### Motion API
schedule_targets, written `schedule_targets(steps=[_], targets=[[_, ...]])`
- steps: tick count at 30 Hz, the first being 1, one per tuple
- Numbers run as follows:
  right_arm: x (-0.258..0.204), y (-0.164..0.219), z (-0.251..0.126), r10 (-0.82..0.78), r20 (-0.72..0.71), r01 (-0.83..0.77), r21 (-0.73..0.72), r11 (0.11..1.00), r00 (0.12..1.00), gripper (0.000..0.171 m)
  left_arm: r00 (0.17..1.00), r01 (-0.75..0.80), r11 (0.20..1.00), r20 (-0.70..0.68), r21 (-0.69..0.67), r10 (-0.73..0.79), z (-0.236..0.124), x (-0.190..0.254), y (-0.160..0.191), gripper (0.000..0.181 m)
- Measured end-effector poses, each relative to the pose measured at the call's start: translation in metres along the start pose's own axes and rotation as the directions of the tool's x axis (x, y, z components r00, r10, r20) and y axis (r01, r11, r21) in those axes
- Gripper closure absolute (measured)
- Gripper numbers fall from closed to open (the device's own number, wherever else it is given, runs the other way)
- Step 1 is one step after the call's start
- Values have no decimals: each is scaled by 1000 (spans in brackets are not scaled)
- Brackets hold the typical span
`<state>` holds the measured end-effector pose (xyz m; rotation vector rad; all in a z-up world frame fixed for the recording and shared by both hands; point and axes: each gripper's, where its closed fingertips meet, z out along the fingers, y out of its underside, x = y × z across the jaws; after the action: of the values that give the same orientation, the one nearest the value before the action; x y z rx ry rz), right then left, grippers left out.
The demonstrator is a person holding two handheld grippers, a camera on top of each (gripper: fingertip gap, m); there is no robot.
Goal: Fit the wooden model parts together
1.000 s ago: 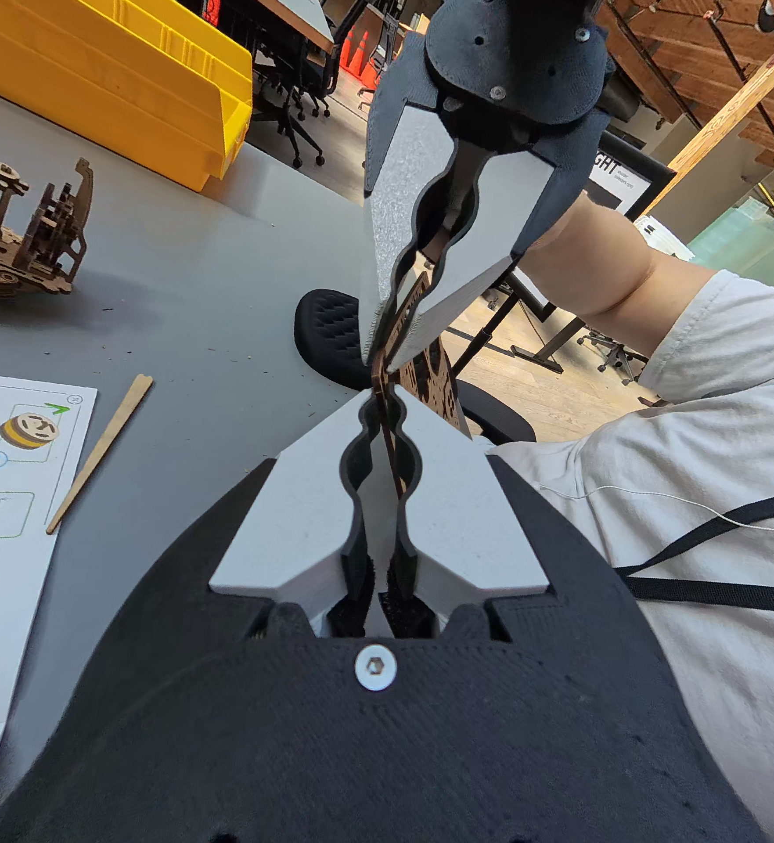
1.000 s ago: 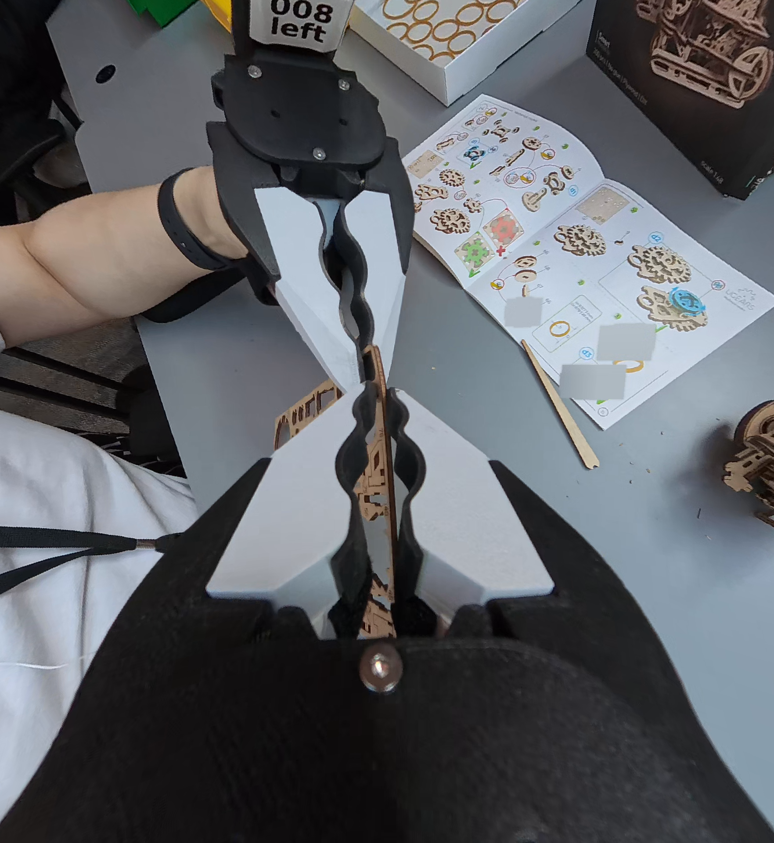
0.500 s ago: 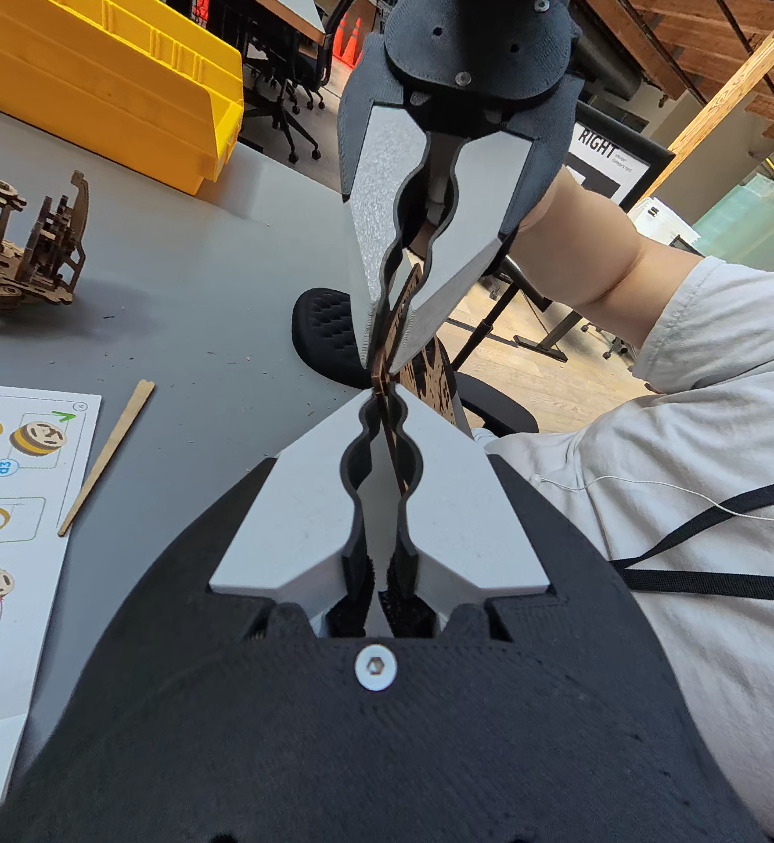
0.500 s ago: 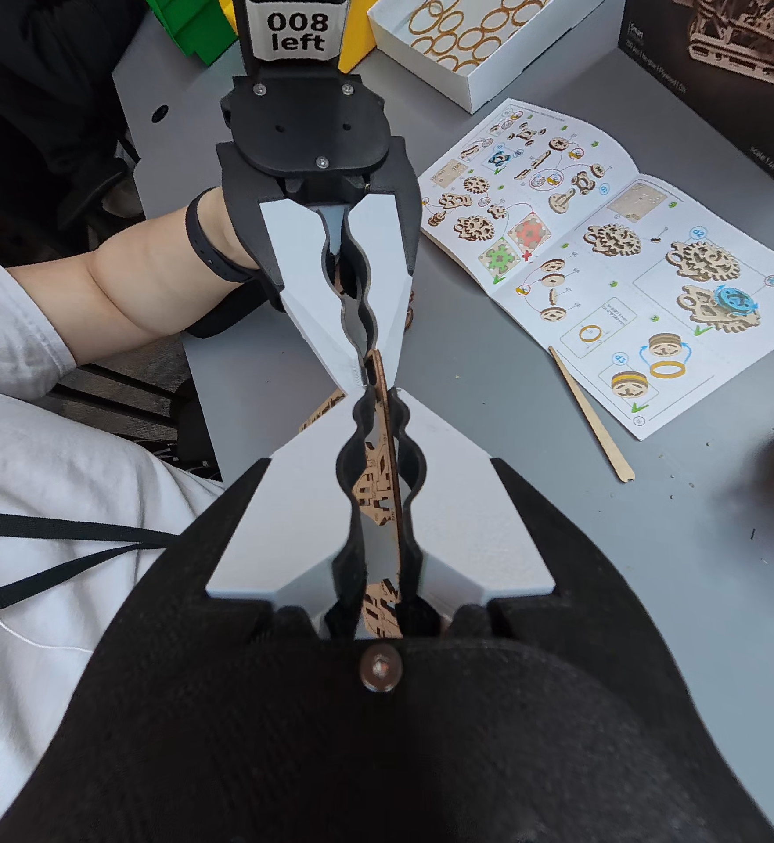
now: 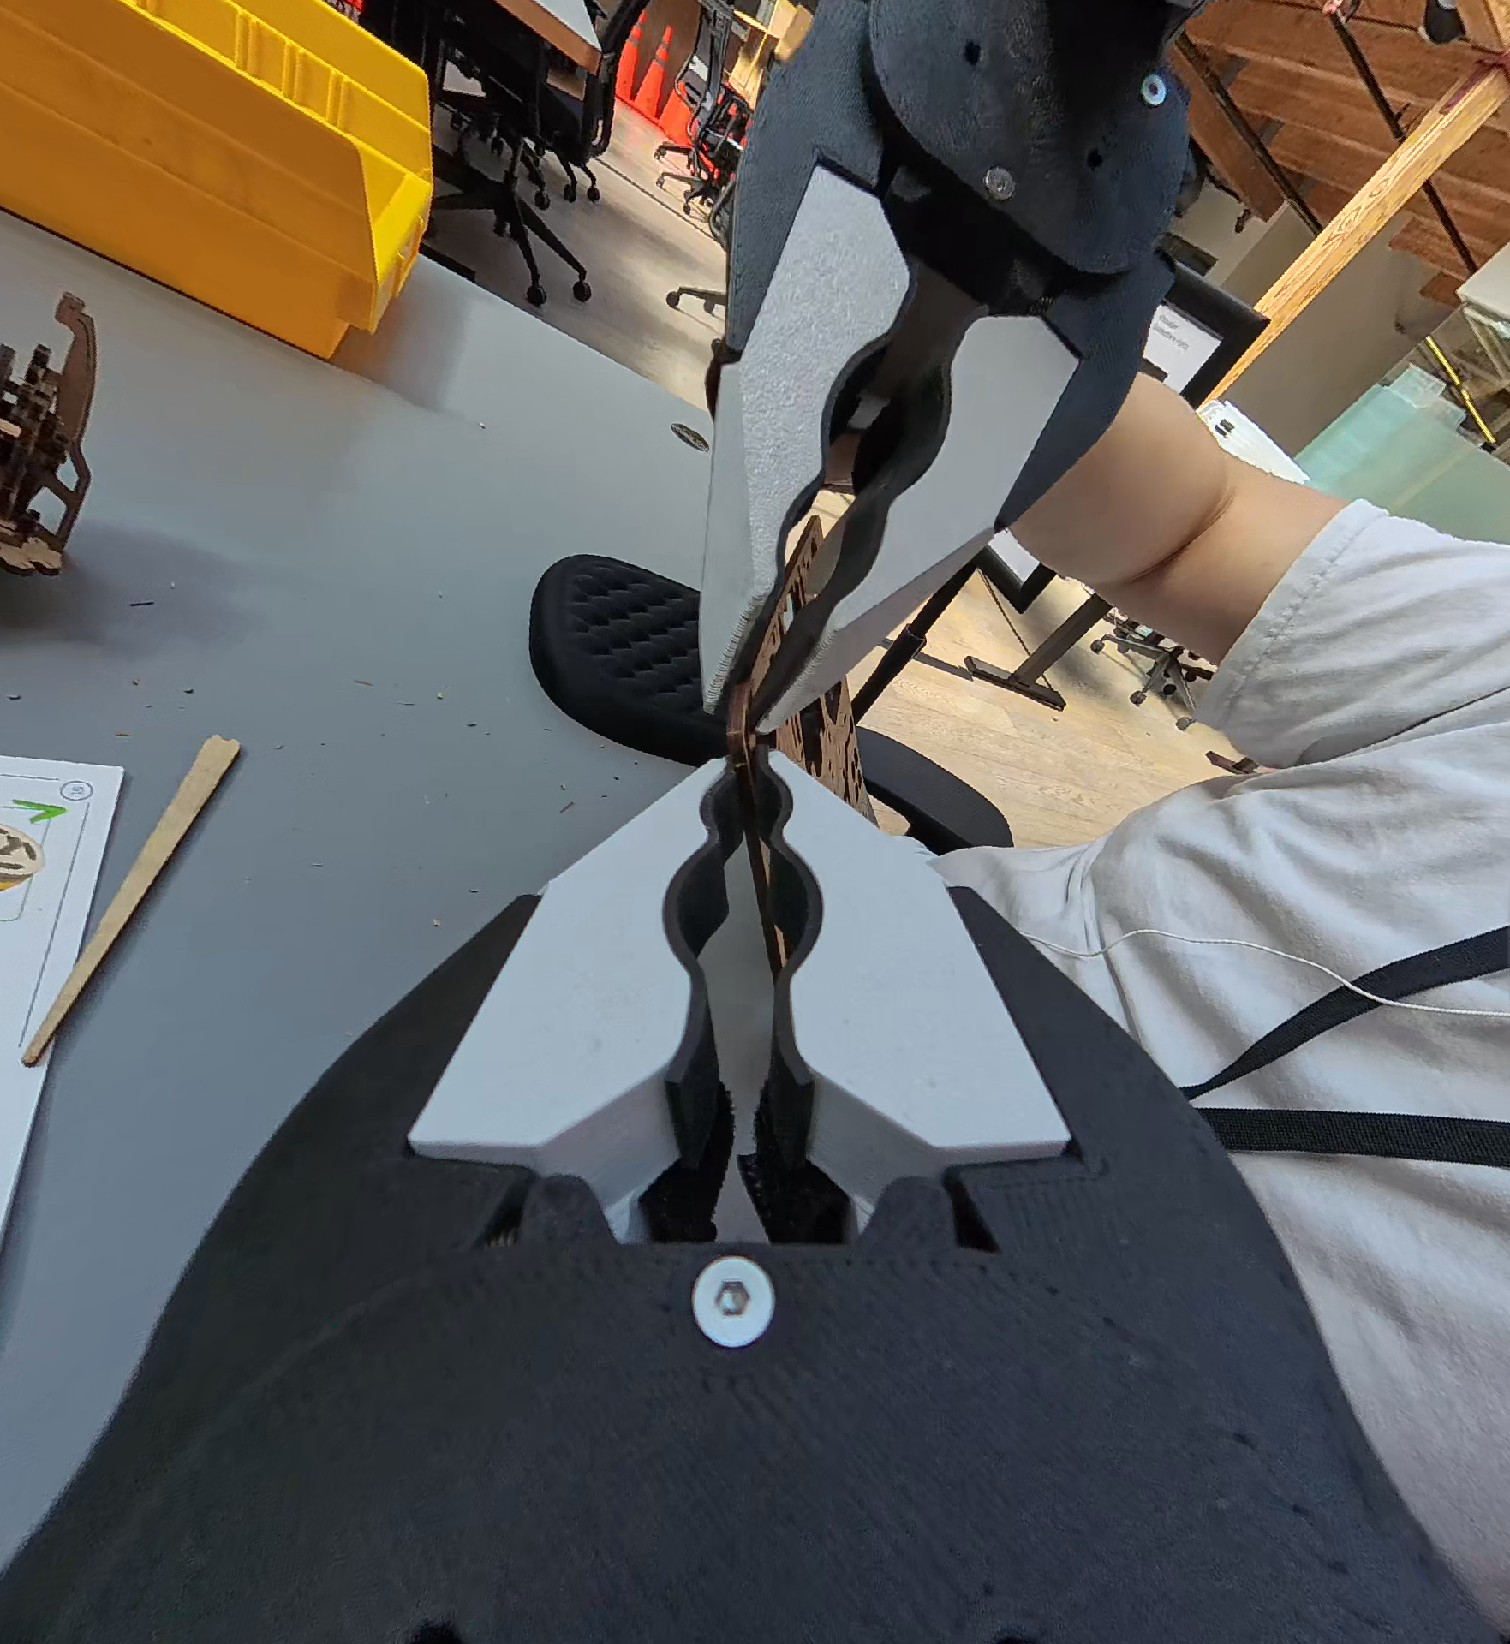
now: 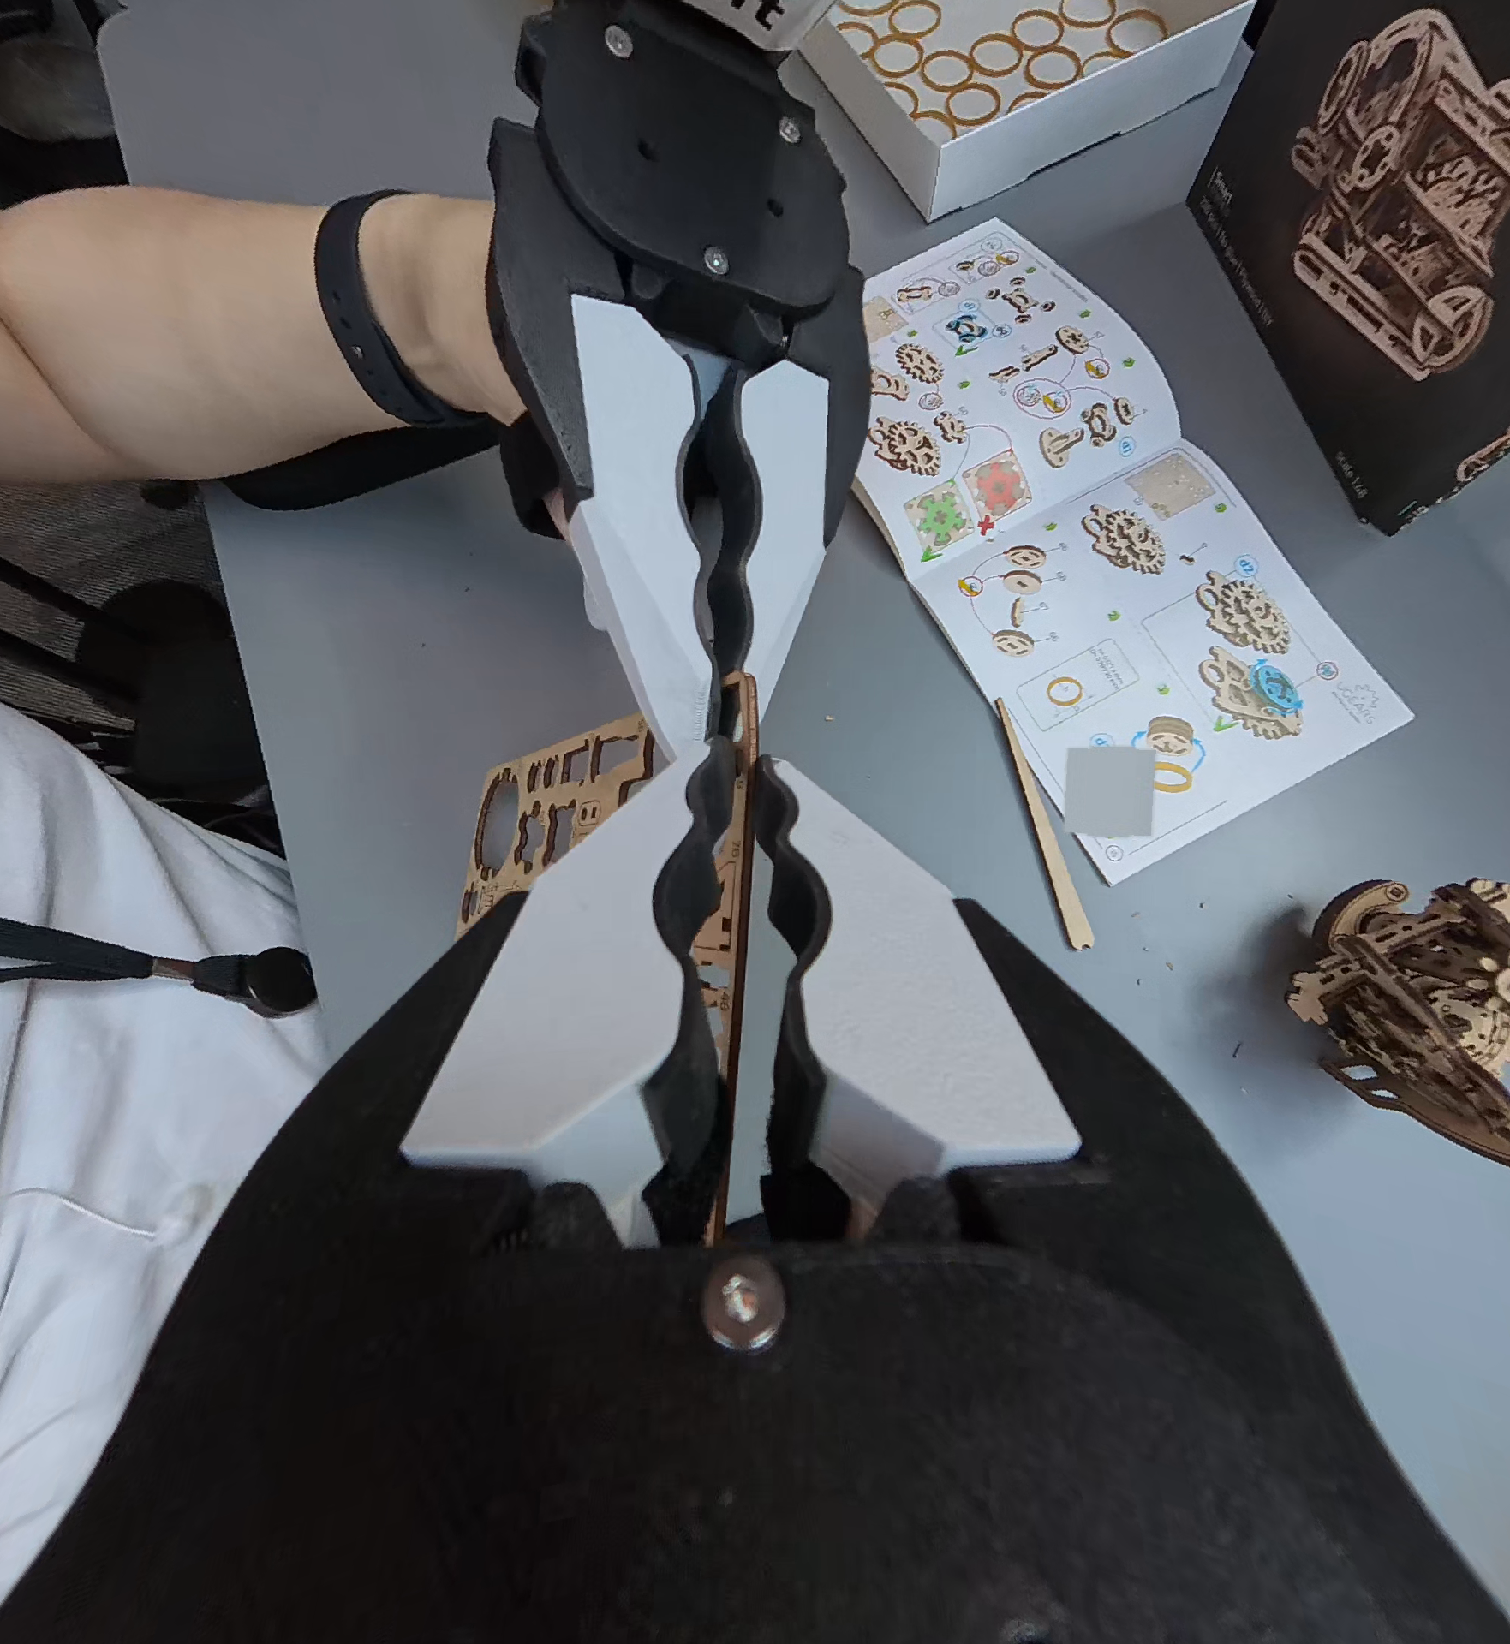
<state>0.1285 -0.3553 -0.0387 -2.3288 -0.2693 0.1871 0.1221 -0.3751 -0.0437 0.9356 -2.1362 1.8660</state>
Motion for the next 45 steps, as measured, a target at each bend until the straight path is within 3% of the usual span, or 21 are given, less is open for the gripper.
schedule_targets(steps=[9,12,14,22,27,45], targets=[[3,-7,0,-334,-178,337,-11,941,926,165,1000,-29,999,9,17,29,-5,-2,-4,181],[-4,-12,-4,-104,14,103,86,991,994,166,997,-69,997,-25,32,69,-6,5,-7,181],[-4,-16,-10,-24,91,12,126,992,996,167,996,-83,996,-15,39,83,-8,5,-9,181],[1,-18,-9,65,84,-72,76,995,994,159,996,-93,995,19,24,92,-11,1,-8,181],[3,-19,-7,98,70,-103,79,992,993,165,995,-101,995,26,19,100,-10,2,-8,181],[1,-11,0,94,72,-93,-4,996,993,160,996,-90,996,26,3,90,-8,0,-5,179]])
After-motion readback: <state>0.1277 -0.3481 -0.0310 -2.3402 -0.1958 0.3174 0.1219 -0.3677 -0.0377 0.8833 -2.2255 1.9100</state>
